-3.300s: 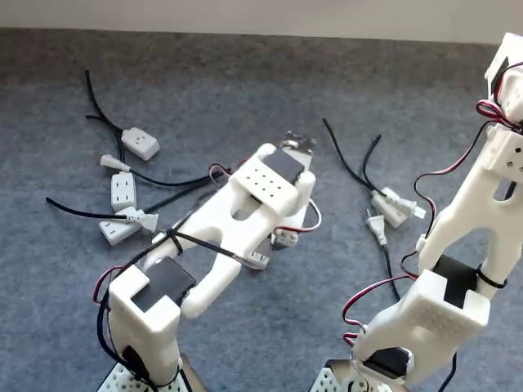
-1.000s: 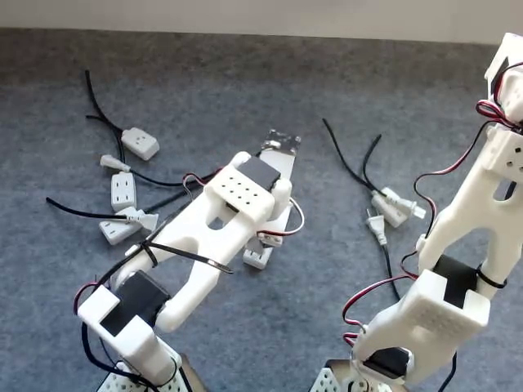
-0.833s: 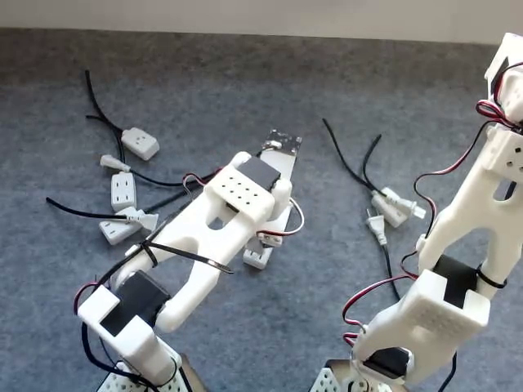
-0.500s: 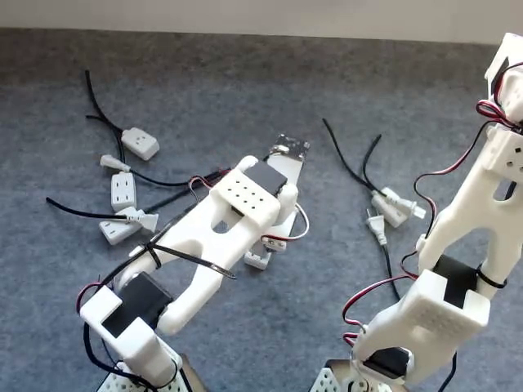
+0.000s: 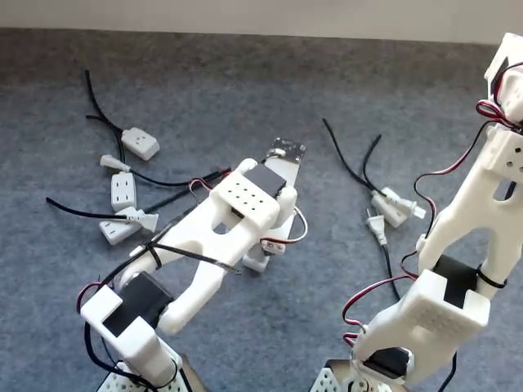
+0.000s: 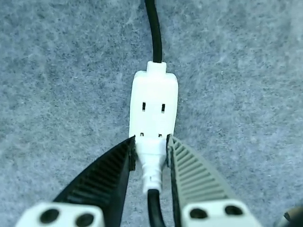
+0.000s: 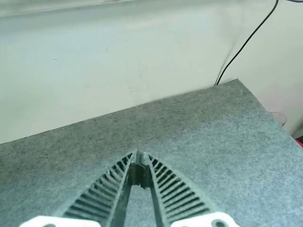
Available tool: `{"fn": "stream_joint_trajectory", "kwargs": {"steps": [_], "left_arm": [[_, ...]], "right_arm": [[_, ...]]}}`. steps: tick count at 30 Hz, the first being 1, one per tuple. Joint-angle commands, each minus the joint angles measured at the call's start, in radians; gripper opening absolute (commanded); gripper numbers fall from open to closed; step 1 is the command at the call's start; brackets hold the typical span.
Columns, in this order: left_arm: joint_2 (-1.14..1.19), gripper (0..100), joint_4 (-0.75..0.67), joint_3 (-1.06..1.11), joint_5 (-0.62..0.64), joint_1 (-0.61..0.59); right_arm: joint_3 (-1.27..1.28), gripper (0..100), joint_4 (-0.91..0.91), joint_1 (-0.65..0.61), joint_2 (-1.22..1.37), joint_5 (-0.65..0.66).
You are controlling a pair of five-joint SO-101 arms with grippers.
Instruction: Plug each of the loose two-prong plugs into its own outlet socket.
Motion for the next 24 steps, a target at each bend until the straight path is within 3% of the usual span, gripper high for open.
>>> {"fn": "stream_joint_trajectory", "kwargs": {"steps": [1, 9, 17, 24], "left_arm": [[-0.041, 1, -0.008, -0.001, 0.008, -0.024], [-0.028, 1, -0.009, -0.005, 0.009, -0.047], [0.216, 1, -0.012, -0.104, 0.003, -0.085], [0.213, 1, -0.026, -0.088, 0.006, -0.077]], "right_arm": [[-0.039, 0.9, -0.024, -0.018, -0.015, -0.002], [-0.039, 0.9, -0.024, -0.019, -0.015, -0.002], [-0.039, 0.9, -0.024, -0.019, -0.015, -0.002], [-0.039, 0.9, -0.024, -0.019, -0.015, -0.002]]}}
